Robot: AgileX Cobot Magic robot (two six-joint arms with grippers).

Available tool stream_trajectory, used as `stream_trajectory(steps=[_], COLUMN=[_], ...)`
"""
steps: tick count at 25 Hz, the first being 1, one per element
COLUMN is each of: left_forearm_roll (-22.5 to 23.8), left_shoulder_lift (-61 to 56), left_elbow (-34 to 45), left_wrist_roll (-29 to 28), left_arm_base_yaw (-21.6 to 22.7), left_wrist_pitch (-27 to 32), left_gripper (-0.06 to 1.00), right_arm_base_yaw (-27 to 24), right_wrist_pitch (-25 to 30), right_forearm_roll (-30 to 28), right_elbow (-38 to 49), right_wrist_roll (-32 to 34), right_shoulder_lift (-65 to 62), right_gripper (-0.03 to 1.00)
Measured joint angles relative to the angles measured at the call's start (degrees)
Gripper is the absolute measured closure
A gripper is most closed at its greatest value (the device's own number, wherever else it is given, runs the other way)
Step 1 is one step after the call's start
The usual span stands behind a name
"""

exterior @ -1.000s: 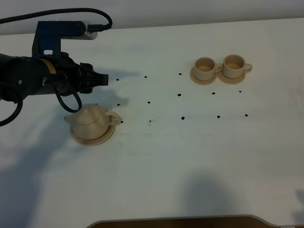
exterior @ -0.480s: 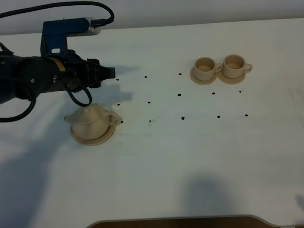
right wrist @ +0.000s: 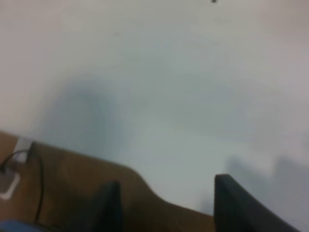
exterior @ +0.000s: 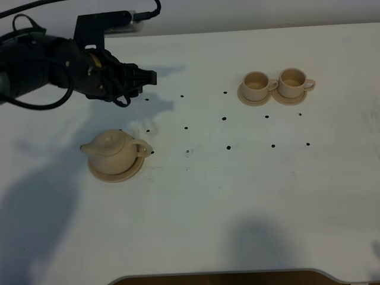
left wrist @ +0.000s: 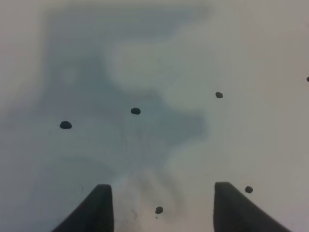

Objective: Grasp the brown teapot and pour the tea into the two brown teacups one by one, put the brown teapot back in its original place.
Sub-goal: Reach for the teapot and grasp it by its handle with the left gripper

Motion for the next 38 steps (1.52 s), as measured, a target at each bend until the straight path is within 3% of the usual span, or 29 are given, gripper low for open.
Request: stream_trajectory(steps=[9,13,22,30,38], left_forearm_roll=[-0.05,-0.43,-1.54,-1.79,-1.74], left_shoulder_lift=[0.26,0.26,0.26,0.26,0.26], left_elbow=[-5.68,-7.69,-8.54,-8.55,-8.55], left_wrist_roll=[0.33,0.33,2.99,7.99,10.11], left_arm_base_yaw=[0.00,0.00,-2.44,-10.39,-11.27], left_wrist_pitch=[6.75,11.89,23.27,25.68,27.09], left_gripper=[0.45,0.45,0.45,0.45,0.45], right_arm_base_yaw=[-14.50,-18.10,-18.87,-18.87,-18.87], right_wrist_pitch=[-0.13,-0.18,-0.13,-0.23,-0.53], right_forearm_roll=[0.00,0.00,2.03,4.82,5.22], right_elbow=[0.00,0.00,0.00,0.00,0.00], right_wrist_roll=[0.05,0.09,0.09,0.09,0.09], right_shoulder_lift=[-5.59,-11.70,-16.03,-16.03,-17.32], right_gripper=[0.52,0.52,0.52,0.52,0.52])
